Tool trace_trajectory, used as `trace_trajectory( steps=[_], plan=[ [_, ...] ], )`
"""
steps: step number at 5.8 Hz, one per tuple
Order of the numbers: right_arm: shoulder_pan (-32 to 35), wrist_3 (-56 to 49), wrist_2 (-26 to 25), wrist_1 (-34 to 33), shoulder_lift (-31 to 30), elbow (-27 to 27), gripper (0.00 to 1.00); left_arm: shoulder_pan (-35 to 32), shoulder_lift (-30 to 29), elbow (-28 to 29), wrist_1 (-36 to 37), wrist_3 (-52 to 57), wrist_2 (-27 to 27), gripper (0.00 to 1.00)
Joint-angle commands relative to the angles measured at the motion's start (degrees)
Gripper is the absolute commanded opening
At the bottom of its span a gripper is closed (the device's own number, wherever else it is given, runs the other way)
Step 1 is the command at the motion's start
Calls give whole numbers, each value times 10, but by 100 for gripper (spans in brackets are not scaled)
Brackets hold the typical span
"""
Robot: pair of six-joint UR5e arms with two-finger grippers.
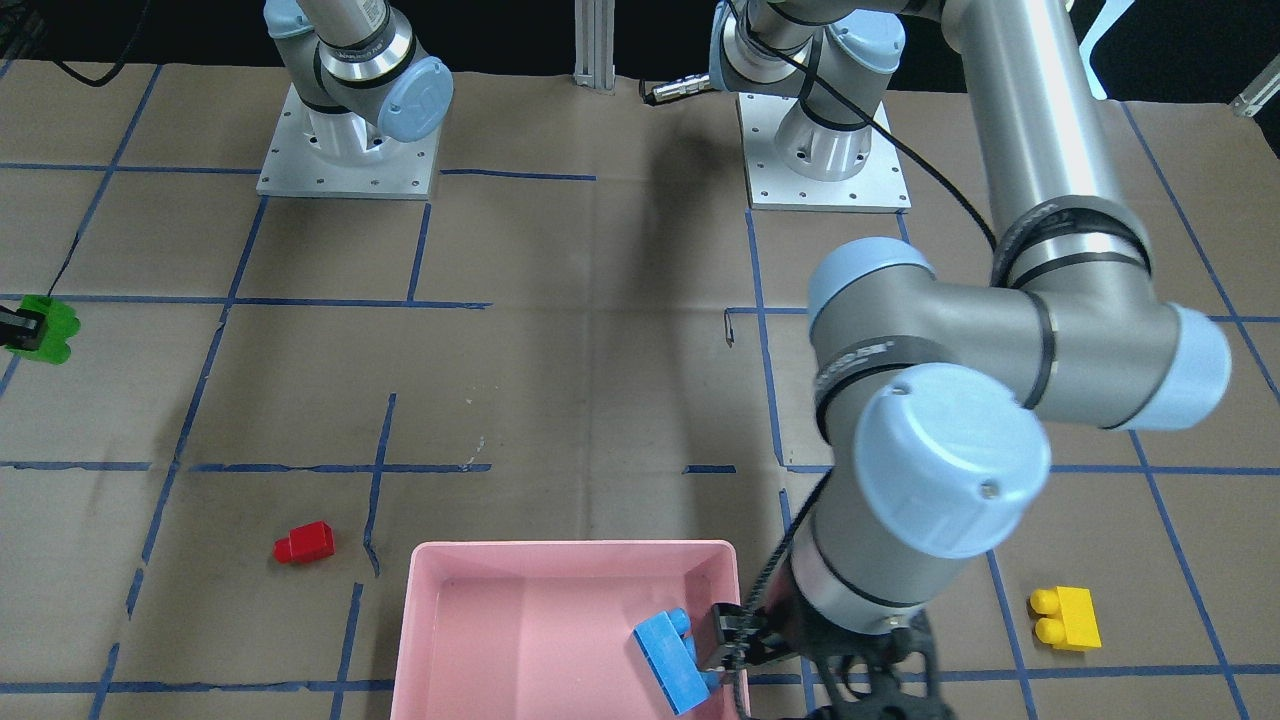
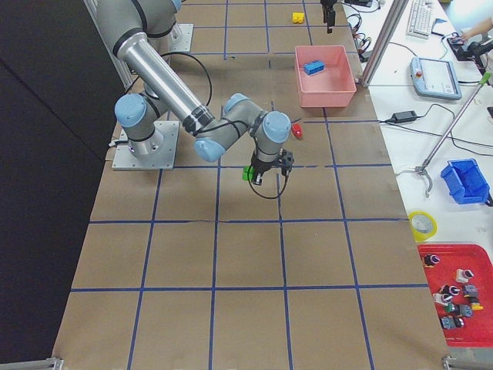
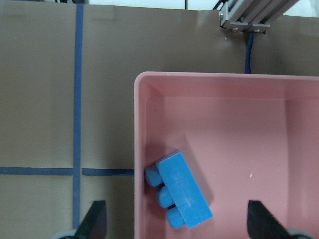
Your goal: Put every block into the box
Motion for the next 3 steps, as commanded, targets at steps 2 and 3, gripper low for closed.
trace_trajectory(
  steps=[2, 3],
  plan=[
    [145, 119, 25, 91, -11, -127, 10, 152, 45, -12, -76, 179, -21, 99],
    [208, 215, 84, 84, -7, -150, 10, 219, 42, -19, -90, 282, -21, 99]
  ],
)
